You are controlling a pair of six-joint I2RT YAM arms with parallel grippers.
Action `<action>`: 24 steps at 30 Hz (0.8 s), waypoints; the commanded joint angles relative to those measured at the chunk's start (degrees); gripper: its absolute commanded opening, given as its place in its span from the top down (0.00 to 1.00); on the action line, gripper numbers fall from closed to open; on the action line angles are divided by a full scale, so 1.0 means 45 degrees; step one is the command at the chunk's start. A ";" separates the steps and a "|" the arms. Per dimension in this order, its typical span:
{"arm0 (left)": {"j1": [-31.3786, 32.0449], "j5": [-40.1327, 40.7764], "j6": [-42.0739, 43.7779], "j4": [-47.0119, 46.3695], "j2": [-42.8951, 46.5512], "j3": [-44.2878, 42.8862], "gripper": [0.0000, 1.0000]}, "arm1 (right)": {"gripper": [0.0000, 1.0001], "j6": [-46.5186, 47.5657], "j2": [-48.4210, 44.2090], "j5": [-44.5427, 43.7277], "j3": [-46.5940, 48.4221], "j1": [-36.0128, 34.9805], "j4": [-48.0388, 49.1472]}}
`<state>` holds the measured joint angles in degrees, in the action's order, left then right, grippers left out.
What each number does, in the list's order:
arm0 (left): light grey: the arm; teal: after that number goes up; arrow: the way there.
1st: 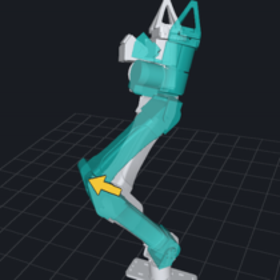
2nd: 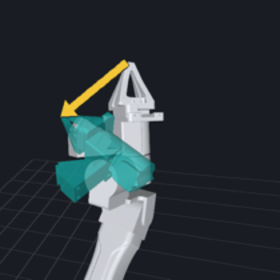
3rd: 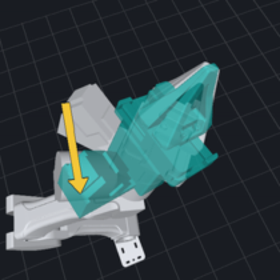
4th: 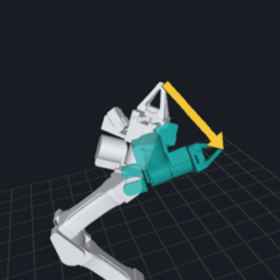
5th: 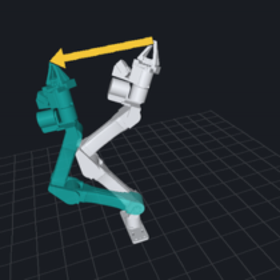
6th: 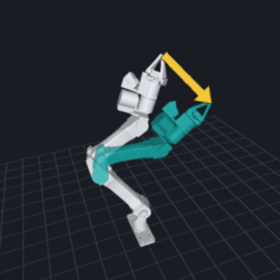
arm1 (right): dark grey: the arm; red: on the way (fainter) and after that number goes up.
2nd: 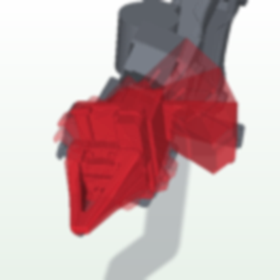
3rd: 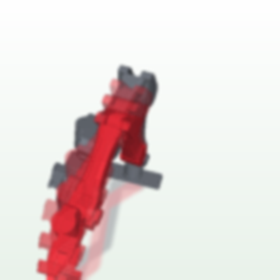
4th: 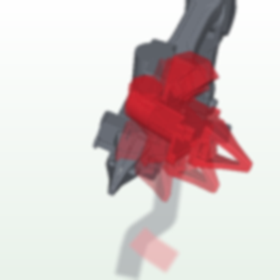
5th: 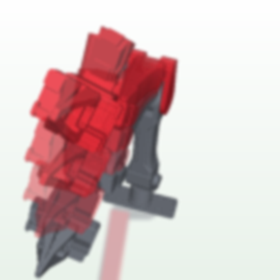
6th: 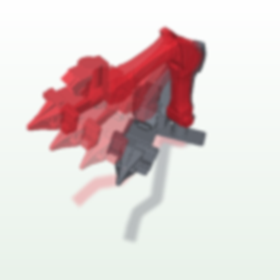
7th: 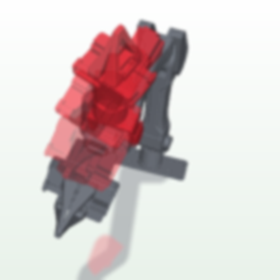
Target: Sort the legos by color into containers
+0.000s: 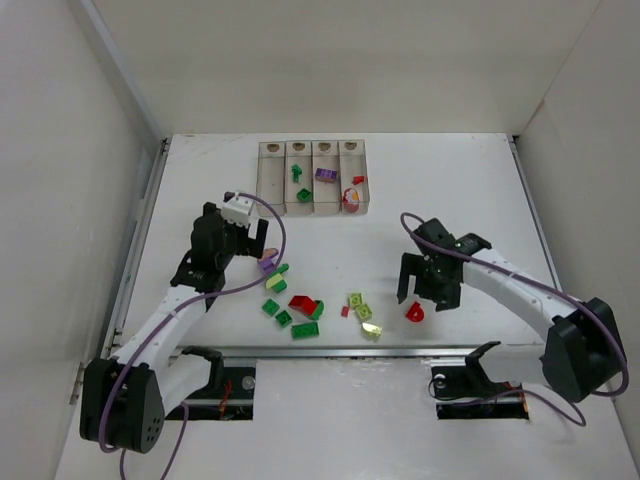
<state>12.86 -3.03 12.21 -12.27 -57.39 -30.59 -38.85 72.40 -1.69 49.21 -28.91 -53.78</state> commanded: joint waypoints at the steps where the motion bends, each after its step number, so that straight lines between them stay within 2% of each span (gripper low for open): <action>1: 0.0285 -0.0421 0.0313 -0.1101 0.0329 0.0098 0.00 | 0.00 -0.0995 -0.0036 0.0415 -0.0231 -0.0235 0.0739; 10: 0.0403 -0.0011 0.0432 -0.0788 0.0702 0.0372 0.00 | 0.00 -0.1327 0.0415 -0.0462 -0.1481 -0.0373 0.1871; 15: 0.0403 -0.0011 0.0315 -0.0671 0.0819 0.0372 0.00 | 0.01 -0.1192 0.1723 -0.0599 -0.1229 -0.0373 0.2420; 19: 0.0403 0.0281 0.0432 -0.0554 0.0819 0.0372 0.00 | 0.09 -0.1075 0.1997 -0.0193 -0.1112 -0.0373 0.2849; 22: 0.0403 0.0282 0.0432 -0.0554 0.0819 0.0372 0.00 | 0.20 -0.1074 0.2290 -0.0073 -0.1248 -0.0373 0.3123; 23: 0.0403 0.0282 0.0432 -0.0554 0.0819 0.0372 0.00 | 0.23 -0.0958 0.2290 -0.0073 -0.1248 -0.0373 0.3123; 24: 0.0403 0.0282 0.0432 -0.0554 0.0819 0.0372 0.00 | 0.34 -0.0956 0.2290 -0.0073 -0.1248 -0.0373 0.3123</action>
<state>14.52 -2.31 13.72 -13.47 -55.20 -29.56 -43.03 81.91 -2.57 42.83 -30.09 -44.14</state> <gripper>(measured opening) 0.993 0.717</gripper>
